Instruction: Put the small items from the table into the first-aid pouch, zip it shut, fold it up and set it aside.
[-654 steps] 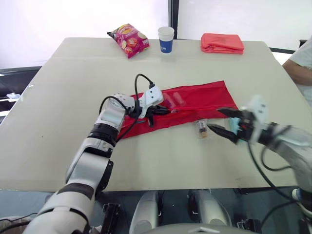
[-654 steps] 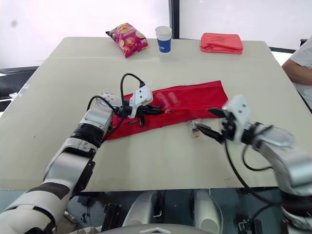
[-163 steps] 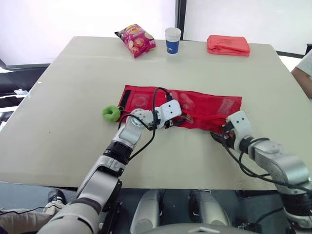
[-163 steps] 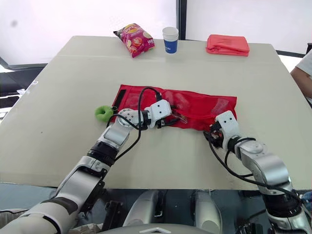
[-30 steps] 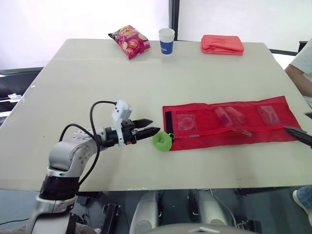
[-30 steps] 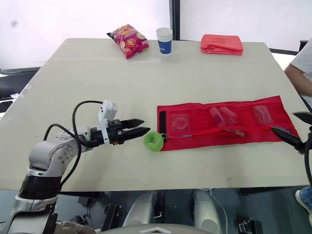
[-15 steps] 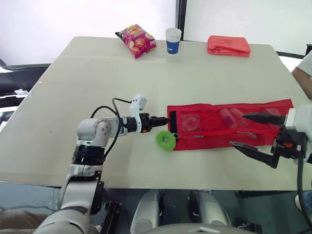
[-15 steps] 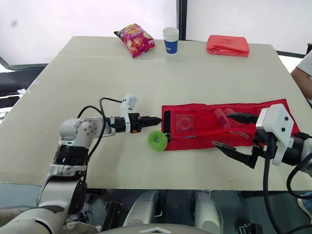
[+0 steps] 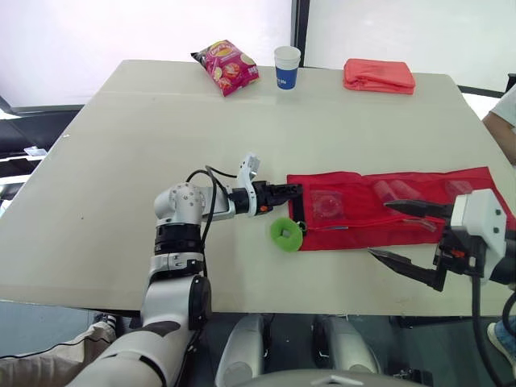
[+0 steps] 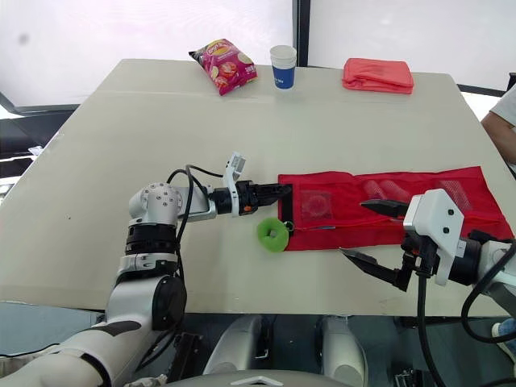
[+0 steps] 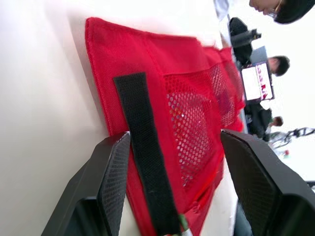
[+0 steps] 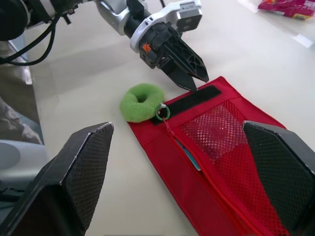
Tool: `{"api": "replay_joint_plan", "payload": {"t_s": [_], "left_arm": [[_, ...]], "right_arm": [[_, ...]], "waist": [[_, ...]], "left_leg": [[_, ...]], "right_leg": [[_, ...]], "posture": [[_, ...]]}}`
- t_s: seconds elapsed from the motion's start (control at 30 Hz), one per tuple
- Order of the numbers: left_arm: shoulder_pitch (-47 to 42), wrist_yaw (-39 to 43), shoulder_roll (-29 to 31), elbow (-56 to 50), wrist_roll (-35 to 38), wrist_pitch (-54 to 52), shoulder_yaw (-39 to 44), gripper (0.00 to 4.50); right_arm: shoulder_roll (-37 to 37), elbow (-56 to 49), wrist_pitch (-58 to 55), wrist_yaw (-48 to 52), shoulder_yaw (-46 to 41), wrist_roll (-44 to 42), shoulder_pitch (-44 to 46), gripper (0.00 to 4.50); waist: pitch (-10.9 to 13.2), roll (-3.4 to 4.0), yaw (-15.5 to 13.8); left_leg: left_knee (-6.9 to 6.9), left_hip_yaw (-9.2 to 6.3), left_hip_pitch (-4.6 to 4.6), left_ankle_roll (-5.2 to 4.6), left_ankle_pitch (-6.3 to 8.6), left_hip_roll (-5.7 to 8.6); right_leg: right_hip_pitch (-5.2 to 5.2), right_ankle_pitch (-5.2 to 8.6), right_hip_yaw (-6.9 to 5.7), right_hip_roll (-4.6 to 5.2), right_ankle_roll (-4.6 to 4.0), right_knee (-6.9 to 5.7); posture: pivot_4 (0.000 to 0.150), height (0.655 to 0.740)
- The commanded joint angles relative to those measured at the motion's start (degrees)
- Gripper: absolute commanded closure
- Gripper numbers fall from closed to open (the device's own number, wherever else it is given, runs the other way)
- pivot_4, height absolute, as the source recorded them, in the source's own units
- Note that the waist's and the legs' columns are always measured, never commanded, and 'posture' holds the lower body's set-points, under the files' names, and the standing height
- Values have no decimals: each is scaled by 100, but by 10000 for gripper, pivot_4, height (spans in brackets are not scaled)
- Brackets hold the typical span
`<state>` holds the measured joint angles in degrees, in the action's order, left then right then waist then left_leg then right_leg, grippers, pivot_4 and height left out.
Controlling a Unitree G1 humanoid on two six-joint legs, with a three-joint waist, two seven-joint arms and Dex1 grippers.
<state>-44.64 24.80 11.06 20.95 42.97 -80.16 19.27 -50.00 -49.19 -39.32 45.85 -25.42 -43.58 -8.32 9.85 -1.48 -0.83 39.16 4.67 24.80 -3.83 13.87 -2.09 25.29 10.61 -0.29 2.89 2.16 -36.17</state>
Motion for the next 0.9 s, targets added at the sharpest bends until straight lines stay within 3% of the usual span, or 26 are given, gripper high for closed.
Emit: {"api": "replay_joint_plan", "payload": {"t_s": [0.03, 0.23, 0.37, 0.6, 0.77, 0.9], "left_arm": [[-117, -167, 33, -284, 107, -78, 201, 14052], [-67, -323, -75, -348, -2, 124, 148, 14052], [54, 23, 275, -510, -831, 1305, -918, 14052], [-262, 806, 383, 146, -1933, 3148, -2156, 14052], [-544, 1244, 253, 744, -1942, 3262, -2145, 14052], [-844, 1442, 116, 999, -1205, 2326, -1411, 14052]], "right_arm": [[75, -171, 215, -102, -32, -17, 0, 320], [75, -194, 347, -107, -40, 82, -156, 320], [64, -227, 343, -171, -90, -2, -151, 320], [60, -268, 304, -240, -191, -122, -158, 320], [11, -285, 267, -307, -251, -196, -166, 320], [-20, -327, 232, -358, -319, -271, -184, 320]], "waist": [[0, 0, 7], [0, 0, -1], [0, 0, -1], [0, 0, -9], [0, 0, -3], [1, -1, -2]], "left_leg": [[0, 1, -1, 0, 0, 0], [0, 2, -2, 1, 0, 1], [0, 1, -3, 1, 0, 3], [0, 3, -3, 1, 0, 2], [0, 2, 1, 0, 0, 2], [0, 0, 2, -1, 0, 0]], "right_leg": [[0, 0, 0, -1, 0, 0], [-1, -1, 0, 0, -1, -2], [-1, -11, 1, 0, -18, -2], [-2, -13, 1, 0, -23, 0], [-1, -12, 0, 0, -22, 5], [-1, -4, -2, 0, -7, 5]], "posture": [[1500, 7400], [1500, 7400], [1500, 7400], [1500, 7400], [1500, 7400], [1500, 7400]]}}
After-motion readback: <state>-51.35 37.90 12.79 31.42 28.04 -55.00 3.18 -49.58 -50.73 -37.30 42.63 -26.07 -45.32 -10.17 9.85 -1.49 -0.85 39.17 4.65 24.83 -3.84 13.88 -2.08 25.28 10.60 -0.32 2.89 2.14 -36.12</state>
